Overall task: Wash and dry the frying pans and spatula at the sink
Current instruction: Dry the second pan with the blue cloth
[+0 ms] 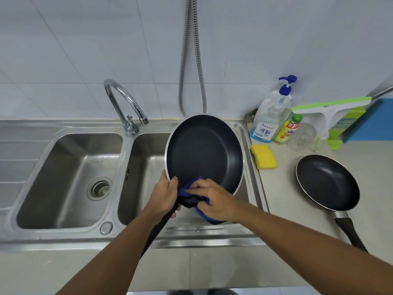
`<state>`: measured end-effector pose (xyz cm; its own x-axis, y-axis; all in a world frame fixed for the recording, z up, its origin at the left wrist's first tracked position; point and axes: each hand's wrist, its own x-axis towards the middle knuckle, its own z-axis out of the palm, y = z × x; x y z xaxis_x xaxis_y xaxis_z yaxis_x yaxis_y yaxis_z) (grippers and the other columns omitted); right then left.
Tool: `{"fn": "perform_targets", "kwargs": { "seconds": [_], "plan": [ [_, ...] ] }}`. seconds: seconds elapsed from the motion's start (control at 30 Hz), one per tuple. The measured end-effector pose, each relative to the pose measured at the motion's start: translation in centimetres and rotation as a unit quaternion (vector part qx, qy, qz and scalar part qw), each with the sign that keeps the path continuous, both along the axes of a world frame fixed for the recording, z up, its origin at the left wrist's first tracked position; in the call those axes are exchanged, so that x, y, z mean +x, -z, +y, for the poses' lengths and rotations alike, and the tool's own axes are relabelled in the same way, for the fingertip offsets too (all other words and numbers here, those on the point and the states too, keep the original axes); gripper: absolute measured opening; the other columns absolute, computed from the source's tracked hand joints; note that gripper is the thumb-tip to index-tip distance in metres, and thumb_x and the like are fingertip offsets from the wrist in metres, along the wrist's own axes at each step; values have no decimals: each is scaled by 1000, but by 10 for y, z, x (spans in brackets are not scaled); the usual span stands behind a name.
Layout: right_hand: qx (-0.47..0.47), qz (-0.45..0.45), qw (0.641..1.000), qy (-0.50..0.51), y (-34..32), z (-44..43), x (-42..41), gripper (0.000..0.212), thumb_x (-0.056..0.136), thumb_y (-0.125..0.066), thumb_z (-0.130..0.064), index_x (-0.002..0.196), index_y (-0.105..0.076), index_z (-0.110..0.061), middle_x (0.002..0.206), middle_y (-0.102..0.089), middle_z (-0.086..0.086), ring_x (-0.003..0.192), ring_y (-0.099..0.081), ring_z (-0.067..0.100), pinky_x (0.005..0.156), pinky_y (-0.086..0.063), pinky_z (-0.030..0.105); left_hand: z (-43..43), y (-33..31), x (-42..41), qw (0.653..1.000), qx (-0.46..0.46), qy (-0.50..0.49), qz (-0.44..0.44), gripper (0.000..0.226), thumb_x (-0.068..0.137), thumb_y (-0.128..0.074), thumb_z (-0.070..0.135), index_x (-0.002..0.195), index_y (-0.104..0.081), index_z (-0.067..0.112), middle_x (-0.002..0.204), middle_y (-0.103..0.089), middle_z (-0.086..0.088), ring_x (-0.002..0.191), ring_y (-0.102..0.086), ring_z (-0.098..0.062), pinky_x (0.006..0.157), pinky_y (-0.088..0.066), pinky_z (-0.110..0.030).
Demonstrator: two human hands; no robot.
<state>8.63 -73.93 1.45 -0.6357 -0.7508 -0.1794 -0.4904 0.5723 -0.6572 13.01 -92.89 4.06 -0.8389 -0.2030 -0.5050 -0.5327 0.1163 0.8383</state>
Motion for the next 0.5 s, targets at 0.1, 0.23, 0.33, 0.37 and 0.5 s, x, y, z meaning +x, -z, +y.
{"fn": "perform_targets", "kwargs": {
  "seconds": [0.1, 0.23, 0.33, 0.37, 0.5],
  "plan": [
    [37, 49, 998, -11, 0, 7, -5, 53, 83, -58, -13, 132, -69, -30, 127, -61, -14, 107, -47, 13, 97, -38, 30, -7, -1, 6, 1000, 14, 0, -19, 27, 100, -32, 20, 123, -46, 16, 82, -60, -23, 54, -55, -29, 46, -41, -32],
    [237, 198, 951, -35, -3, 48, -48, 39, 81, -61, -23, 116, -75, -32, 124, -63, -14, 117, -48, 17, 94, -33, 37, -11, 0, 15, 999, 31, -7, -31, 32, 100, -34, 19, 130, -43, 19, 91, -62, -25, 57, -57, -30, 46, -44, -32],
    [316, 282, 905, 29, -15, 52, -88, 28, 87, -59, -23, 112, -72, -26, 125, -60, -8, 123, -46, 20, 97, -31, 36, -9, -4, 19, 999, 18, 17, -28, 29, 102, -35, 20, 130, -40, 23, 94, -64, -26, 58, -58, -29, 46, -46, -32],
    [295, 289, 907, 77, -20, 45, -100, 27, 87, -58, -20, 111, -71, -23, 125, -60, -5, 123, -46, 22, 96, -31, 37, -7, -6, 20, 999, 14, 28, -24, 28, 102, -35, 21, 130, -39, 24, 96, -64, -27, 58, -59, -30, 47, -46, -32],
    [34, 205, 946, 247, -40, -10, -112, 44, 85, -59, -8, 127, -69, -14, 136, -58, 5, 128, -46, 28, 104, -33, 41, 10, -14, 18, 999, 10, 43, -9, 28, 101, -34, 18, 127, -38, 28, 99, -62, -30, 57, -58, -32, 46, -45, -33]
  ]
}}
